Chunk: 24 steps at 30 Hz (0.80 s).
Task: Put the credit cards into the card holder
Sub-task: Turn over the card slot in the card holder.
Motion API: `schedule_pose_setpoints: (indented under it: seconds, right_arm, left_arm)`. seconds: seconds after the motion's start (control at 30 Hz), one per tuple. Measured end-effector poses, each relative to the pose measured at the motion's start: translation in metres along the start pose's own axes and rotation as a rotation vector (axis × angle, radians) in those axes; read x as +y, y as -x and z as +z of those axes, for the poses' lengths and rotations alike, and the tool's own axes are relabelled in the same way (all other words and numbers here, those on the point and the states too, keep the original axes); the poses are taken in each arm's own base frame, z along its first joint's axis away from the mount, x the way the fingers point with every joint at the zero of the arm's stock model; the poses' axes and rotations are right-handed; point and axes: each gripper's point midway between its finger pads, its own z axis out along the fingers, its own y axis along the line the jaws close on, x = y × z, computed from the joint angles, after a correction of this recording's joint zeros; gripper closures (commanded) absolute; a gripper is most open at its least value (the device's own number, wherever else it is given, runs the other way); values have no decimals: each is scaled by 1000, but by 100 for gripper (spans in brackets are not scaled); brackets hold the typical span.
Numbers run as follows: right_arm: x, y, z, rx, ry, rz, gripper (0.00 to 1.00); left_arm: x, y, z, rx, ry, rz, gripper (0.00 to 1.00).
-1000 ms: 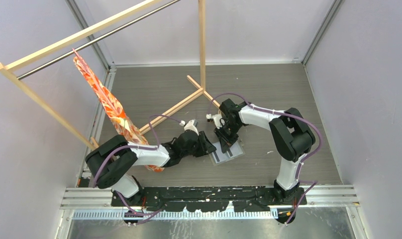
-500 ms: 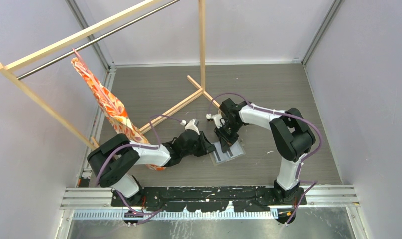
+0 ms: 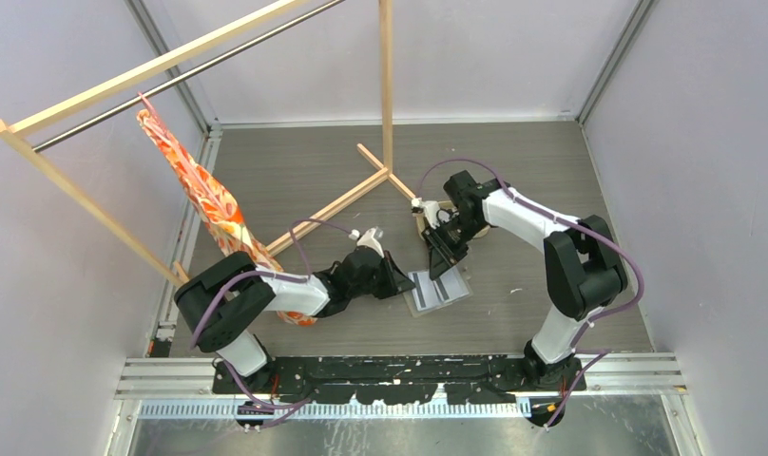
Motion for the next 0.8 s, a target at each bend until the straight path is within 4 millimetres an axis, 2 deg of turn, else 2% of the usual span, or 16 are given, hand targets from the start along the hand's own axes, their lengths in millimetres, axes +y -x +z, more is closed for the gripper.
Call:
schedule_pose_setpoints:
  seconds: [0.23,0.47,0.57,0.8]
  right_arm:
    - [7,0,-4,-10,50,-3,74]
    - [-8,6,-25,-86,23,46,73]
    - [-10,8,-31,-109,15,52,72]
    - [-7,8,-28,-111,37,76,64]
  left_arm:
    - [-19,4,2,16,-44,18,100]
    - [-45,7,6,71,-80,89,100]
    - [-48,6,6,97,-68,115,100]
    - [-45,0,10,145,-52,122,95]
